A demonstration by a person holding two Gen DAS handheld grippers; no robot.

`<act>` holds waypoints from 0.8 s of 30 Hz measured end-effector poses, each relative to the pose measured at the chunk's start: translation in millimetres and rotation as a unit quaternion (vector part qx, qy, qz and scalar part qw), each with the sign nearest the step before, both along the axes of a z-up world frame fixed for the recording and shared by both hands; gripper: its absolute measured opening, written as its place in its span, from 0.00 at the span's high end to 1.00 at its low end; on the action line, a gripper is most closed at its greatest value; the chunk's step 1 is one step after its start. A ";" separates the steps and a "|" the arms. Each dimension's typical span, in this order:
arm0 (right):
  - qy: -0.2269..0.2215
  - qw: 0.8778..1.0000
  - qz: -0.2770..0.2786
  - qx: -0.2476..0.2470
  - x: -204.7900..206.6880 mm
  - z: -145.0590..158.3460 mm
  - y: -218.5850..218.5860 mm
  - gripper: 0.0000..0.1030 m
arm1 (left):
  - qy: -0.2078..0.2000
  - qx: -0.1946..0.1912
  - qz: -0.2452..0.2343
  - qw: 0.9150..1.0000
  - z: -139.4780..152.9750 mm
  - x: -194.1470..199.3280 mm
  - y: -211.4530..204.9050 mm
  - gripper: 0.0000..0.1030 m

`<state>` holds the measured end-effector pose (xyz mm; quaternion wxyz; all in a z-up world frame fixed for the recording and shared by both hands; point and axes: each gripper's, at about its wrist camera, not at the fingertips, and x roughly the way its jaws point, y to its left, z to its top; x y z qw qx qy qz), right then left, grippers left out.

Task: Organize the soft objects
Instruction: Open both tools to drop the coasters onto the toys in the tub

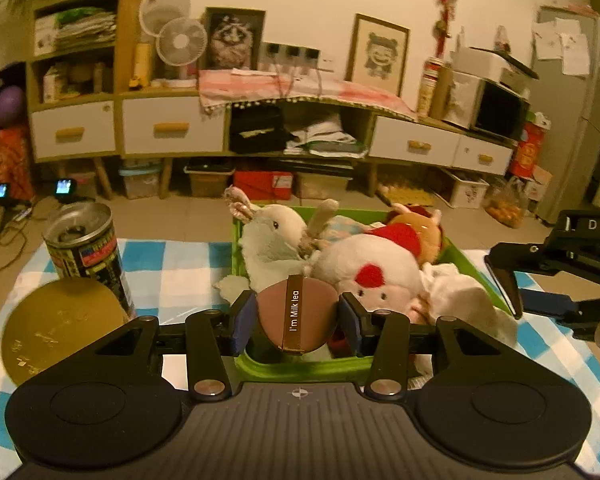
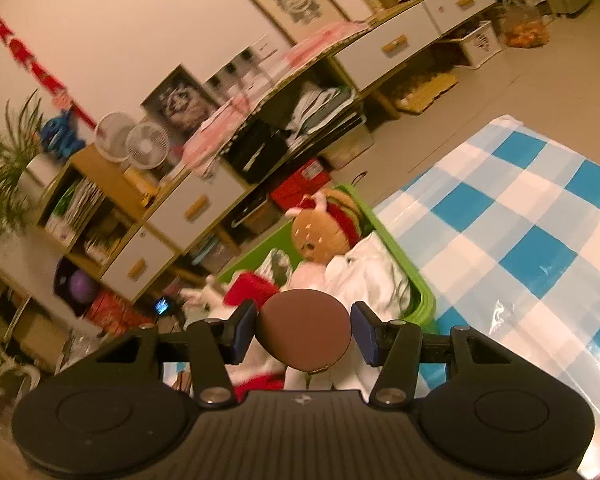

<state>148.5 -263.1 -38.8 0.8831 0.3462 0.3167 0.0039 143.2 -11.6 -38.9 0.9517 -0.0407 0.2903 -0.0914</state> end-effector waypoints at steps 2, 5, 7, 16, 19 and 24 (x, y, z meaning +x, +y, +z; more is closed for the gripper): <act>-0.003 1.000 -0.009 -0.009 3.2 -2.4 1.2 0.83 | 0.003 -0.006 0.008 1.000 -5.5 4.3 0.7 0.54; -0.002 1.000 -0.016 -0.019 6.8 -7.4 3.4 0.83 | 0.009 -0.004 0.011 1.000 -13.2 7.9 1.4 0.54; 0.001 1.000 -0.019 -0.023 9.3 -11.5 4.0 0.83 | 0.012 -0.002 0.012 1.000 -16.5 9.1 0.4 0.52; 0.005 0.999 -0.017 -0.039 9.8 -13.9 6.4 0.78 | 0.004 0.011 0.003 1.000 -14.9 5.0 -3.2 0.45; 0.005 0.999 -0.023 -0.037 7.9 -11.6 5.4 0.60 | -0.002 0.011 0.005 1.000 -10.6 2.4 -3.6 0.28; 0.010 0.999 -0.025 -0.027 4.8 -4.6 2.0 0.57 | -0.001 0.006 0.017 1.000 -2.1 -1.2 -0.8 0.19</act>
